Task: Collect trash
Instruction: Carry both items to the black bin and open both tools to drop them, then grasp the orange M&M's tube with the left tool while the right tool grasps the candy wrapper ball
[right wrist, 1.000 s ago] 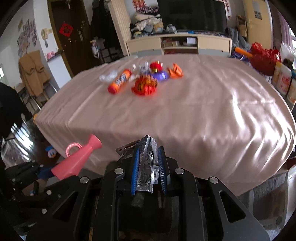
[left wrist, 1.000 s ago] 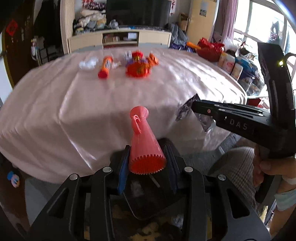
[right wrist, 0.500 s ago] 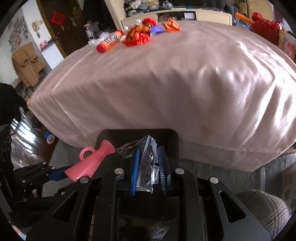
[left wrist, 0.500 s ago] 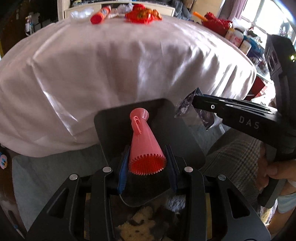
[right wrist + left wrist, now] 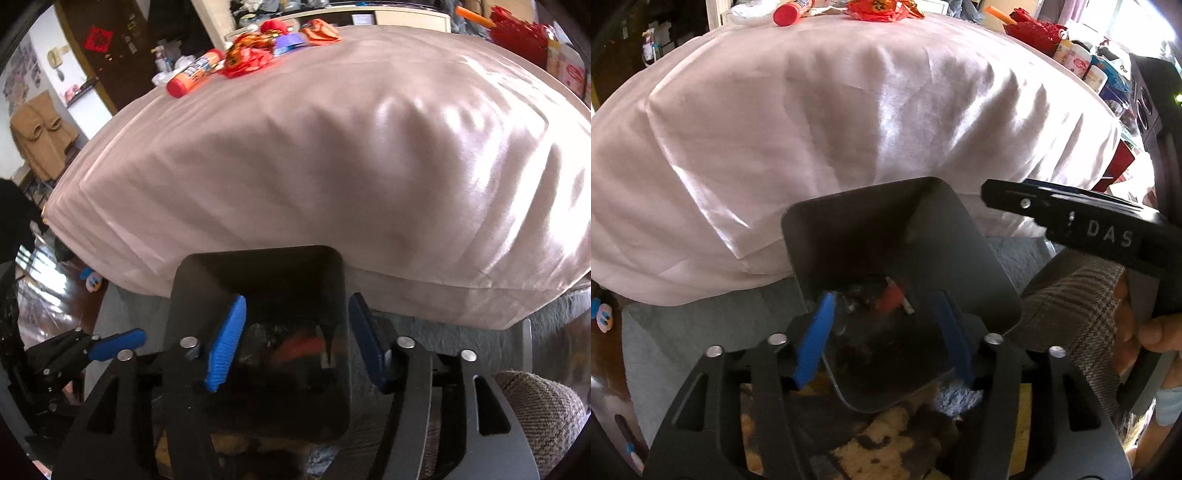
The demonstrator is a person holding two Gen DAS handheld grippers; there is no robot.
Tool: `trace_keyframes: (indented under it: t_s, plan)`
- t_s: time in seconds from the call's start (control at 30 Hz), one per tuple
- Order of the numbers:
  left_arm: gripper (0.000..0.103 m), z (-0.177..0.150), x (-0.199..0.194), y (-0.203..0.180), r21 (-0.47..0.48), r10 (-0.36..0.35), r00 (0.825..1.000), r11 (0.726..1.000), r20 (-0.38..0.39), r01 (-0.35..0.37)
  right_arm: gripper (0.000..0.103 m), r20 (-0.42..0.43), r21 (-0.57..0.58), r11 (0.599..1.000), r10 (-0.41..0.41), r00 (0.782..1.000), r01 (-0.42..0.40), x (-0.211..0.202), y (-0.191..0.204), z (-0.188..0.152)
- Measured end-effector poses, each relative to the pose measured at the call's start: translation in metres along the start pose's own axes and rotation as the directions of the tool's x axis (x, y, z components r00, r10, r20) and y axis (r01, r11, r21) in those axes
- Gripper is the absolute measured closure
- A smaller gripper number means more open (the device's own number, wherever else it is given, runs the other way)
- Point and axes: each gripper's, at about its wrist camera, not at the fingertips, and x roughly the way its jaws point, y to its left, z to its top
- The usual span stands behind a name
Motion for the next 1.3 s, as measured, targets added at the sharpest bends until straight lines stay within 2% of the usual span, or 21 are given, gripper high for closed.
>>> trace_keyframes:
  t_s: [0.03, 0.1, 0.17, 0.27, 0.5, 0.83, 1.07, 1.3]
  plan:
    - [0.034, 0.001, -0.002, 0.001, 0.0, 0.013, 1.0, 1.0, 0.004, -0.013, 0.025, 0.005, 0.01, 1.0, -0.006, 1.0, 0.006, -0.001, -0.003, 0.001]
    - [0.025, 0.002, -0.008, 0.004, 0.001, 0.033, 0.999, 0.999, 0.014, -0.033, 0.013, 0.021, 0.026, 0.999, -0.022, 1.0, 0.022, -0.005, -0.008, 0.001]
    - [0.014, 0.004, -0.015, 0.007, -0.002, 0.053, 0.998, 0.999, 0.028, -0.053, 0.009, 0.03, 0.038, 0.999, -0.033, 0.999, 0.032, -0.008, -0.012, 0.002]
    - [0.009, 0.008, -0.025, 0.01, -0.014, 0.067, 0.996, 0.998, 0.054, -0.066, 0.008, 0.04, 0.057, 0.998, -0.026, 0.999, 0.024, -0.014, -0.016, 0.004]
    - [0.008, 0.027, -0.053, 0.019, -0.028, 0.106, 0.987, 0.994, 0.118, -0.103, 0.008, 0.097, 0.066, 0.998, -0.013, 0.995, 0.006, -0.038, -0.02, 0.017]
    - [0.008, 0.072, -0.083, 0.033, -0.062, 0.145, 0.964, 0.989, 0.222, -0.135, 0.008, 0.208, 0.017, 0.999, -0.047, 0.977, 0.044, -0.069, -0.018, 0.073]
    - [0.008, 0.107, -0.085, 0.045, -0.068, 0.168, 0.949, 0.985, 0.267, -0.156, 0.008, 0.238, -0.026, 0.998, -0.049, 0.97, 0.057, -0.059, -0.001, 0.116]
    - [0.008, 0.143, -0.073, 0.059, -0.047, 0.176, 0.948, 0.984, 0.264, -0.169, 0.008, 0.225, -0.06, 0.997, -0.029, 0.974, 0.044, -0.037, 0.014, 0.154]
